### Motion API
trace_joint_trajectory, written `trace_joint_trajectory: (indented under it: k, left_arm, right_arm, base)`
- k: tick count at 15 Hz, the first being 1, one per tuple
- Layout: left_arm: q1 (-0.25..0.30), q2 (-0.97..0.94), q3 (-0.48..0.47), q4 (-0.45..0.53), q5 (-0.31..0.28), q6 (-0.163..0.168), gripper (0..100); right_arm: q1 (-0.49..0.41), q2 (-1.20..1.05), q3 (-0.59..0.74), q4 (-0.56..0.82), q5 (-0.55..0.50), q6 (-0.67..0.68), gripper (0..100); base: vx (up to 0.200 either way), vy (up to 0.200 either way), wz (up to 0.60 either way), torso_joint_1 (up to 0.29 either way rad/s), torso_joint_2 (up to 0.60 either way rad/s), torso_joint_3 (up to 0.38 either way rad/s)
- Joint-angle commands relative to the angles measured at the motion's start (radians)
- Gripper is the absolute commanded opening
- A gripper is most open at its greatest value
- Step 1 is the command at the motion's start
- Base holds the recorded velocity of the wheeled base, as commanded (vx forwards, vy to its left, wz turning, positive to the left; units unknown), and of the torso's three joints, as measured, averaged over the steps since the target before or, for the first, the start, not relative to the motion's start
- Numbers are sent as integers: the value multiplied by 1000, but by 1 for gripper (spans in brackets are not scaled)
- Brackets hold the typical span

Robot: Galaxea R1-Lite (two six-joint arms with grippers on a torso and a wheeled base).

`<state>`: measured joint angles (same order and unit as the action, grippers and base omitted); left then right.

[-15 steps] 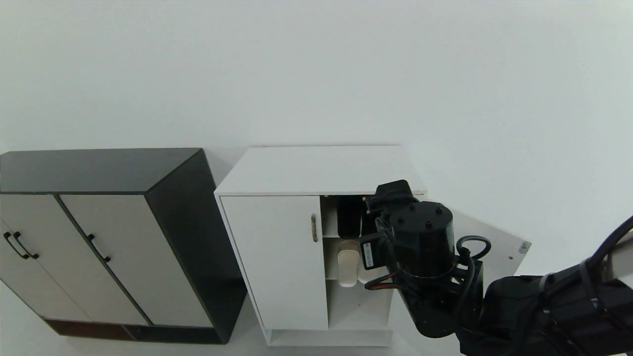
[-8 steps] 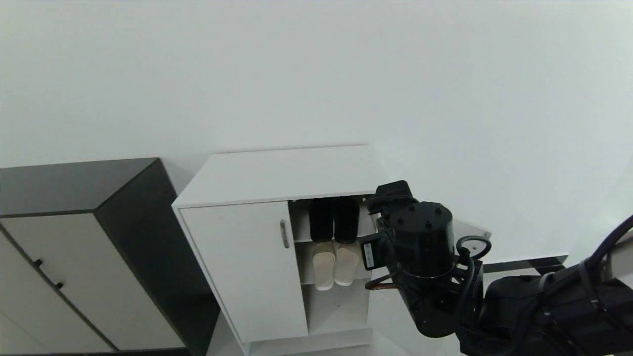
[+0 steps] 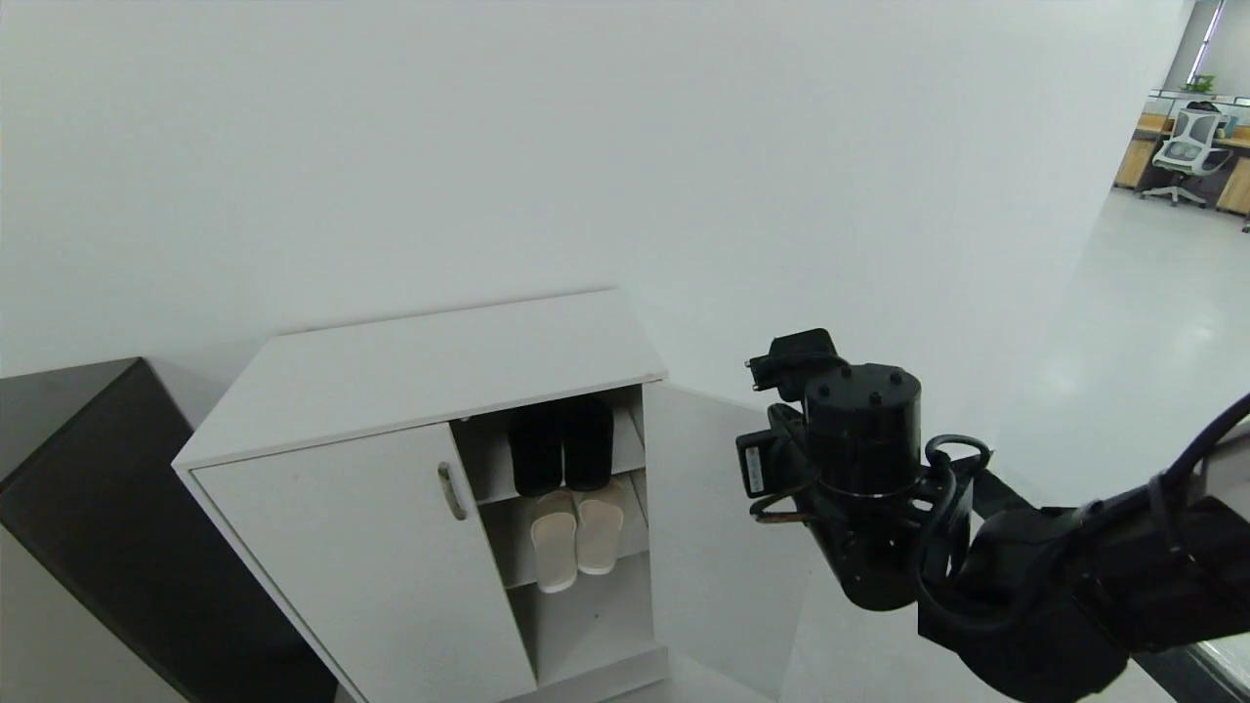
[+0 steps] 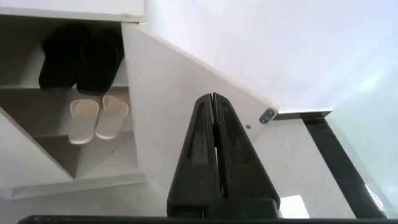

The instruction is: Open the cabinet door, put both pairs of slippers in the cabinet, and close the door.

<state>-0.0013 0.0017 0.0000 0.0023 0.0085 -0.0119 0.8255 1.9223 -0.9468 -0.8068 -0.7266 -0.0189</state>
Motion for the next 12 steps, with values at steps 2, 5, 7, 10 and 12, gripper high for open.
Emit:
trace_joint_trajectory:
  k: [2, 5, 7, 10, 12]
  left_arm:
    - [0, 0, 0, 1, 1, 1, 0]
    - [0, 0, 0, 1, 1, 1, 0]
    - [0, 0, 0, 1, 1, 0, 0]
    - [0, 0, 0, 1, 1, 1, 0]
    - [0, 0, 0, 1, 1, 1, 0]
  right_arm:
    - [-106, -8, -129, 97, 15, 14, 0]
    - [-207, -14, -425, 463, 55, 137, 0]
    - [-233, -3, -573, 672, 147, 235, 0]
    - [-275, 55, -656, 726, 194, 272, 0]
    - [-301, 87, -682, 721, 253, 274, 0]
  base:
    - [0, 0, 0, 0, 0, 0]
    - [-67, 0, 0, 2, -1, 1]
    - [-200, 0, 0, 10, 10, 2]
    - [-200, 0, 0, -2, 4, -1]
    - [0, 0, 0, 0, 0, 0]
